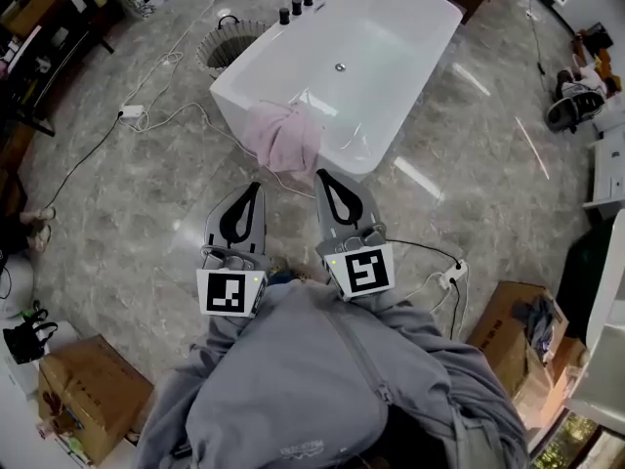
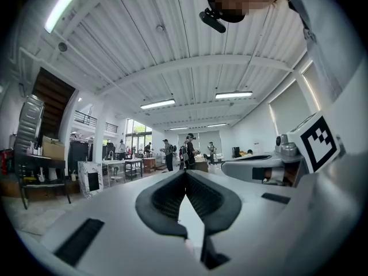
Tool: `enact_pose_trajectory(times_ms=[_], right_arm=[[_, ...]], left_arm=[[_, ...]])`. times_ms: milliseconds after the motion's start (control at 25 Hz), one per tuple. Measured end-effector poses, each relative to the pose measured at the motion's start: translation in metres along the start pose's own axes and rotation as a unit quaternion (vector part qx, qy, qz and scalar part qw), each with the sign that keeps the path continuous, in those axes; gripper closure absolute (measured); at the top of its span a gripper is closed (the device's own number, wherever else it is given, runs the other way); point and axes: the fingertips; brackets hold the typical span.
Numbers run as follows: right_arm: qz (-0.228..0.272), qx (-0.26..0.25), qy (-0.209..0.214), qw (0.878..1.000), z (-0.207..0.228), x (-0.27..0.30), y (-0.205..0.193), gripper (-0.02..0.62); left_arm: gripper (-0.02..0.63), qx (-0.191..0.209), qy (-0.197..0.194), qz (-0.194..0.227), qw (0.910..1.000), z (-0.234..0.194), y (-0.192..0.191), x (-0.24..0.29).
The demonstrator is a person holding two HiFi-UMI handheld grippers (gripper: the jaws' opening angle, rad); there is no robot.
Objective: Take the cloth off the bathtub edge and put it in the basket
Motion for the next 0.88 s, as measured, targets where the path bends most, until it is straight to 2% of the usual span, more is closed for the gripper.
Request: enact_pose_trajectory(times_ms=[240,640,880], right_arm=[[-0.014,-0.001,-0.009,1.000,-0.002,0.018,-0.010,0.591],[-0.021,-0.003,-0.048,0.999,-0.013,0.063,-0.019,0.591],[-0.051,0.008,-0.056,0.997,-0.017,0.072,-0.048,0.591]], left_arm=[[0.600,-0.006,-0.002,-0.017,0.9998,-0.026,-0.010,0.000],[0.600,-0.019,-0.020,-0.007,0.9996,-0.085,-0.029,0.003],[0.600,-0.038,-0.023,-0.030,0.9986,-0.099,-0.059,0.006]])
Point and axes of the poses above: the fingertips, and each gripper's own axes: x forward along the fingers, z to its right, y out of its top, and after that the axes turned 7 degrees about x, right-handed
